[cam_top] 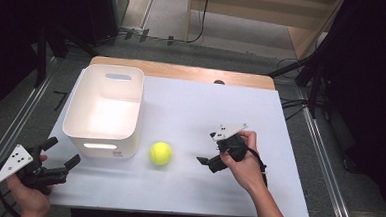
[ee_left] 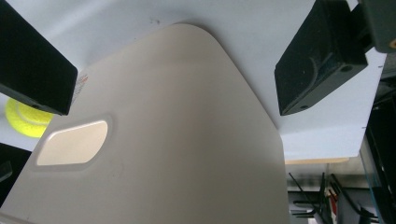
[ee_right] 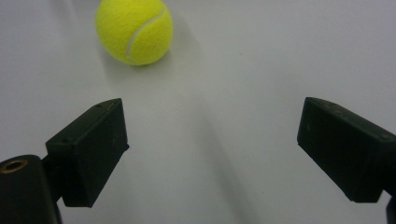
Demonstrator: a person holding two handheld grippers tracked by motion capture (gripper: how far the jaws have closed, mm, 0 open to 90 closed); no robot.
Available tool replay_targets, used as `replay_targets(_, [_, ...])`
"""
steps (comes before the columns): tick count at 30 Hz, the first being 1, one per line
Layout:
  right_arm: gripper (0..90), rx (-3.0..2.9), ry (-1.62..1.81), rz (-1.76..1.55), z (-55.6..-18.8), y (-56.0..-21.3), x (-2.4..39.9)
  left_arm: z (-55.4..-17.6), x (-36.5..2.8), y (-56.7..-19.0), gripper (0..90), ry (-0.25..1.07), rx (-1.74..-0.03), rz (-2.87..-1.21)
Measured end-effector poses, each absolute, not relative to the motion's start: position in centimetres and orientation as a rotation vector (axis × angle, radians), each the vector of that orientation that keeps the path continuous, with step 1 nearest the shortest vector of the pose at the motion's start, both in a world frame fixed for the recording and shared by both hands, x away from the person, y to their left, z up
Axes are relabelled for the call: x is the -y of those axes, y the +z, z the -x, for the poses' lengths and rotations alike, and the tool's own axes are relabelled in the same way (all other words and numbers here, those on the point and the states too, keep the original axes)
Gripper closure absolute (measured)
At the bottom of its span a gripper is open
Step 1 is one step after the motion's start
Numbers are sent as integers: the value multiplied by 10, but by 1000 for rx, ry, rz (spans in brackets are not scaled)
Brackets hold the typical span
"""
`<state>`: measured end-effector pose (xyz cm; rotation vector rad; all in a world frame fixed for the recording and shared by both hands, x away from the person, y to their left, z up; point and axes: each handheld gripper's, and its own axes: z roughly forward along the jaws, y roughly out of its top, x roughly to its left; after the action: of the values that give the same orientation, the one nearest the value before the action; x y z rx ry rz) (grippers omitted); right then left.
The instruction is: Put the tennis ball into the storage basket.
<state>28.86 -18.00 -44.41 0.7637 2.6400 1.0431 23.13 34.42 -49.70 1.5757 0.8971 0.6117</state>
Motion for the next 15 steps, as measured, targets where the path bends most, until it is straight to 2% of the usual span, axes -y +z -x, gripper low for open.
replay_targets(6, [65,-2682,1030,-733,-292,-446,168,-231,-344,-497,0,611,-896,-1576])
replay_targets(8, [11,-2689,1020,-727,-293,-447,164,-231,-344,-497,0,611,-896,-1576])
replay_targets(15, [0,-2720,1011,-715,-298,-449,153,-231,-344,-497,0,610,-896,-1575])
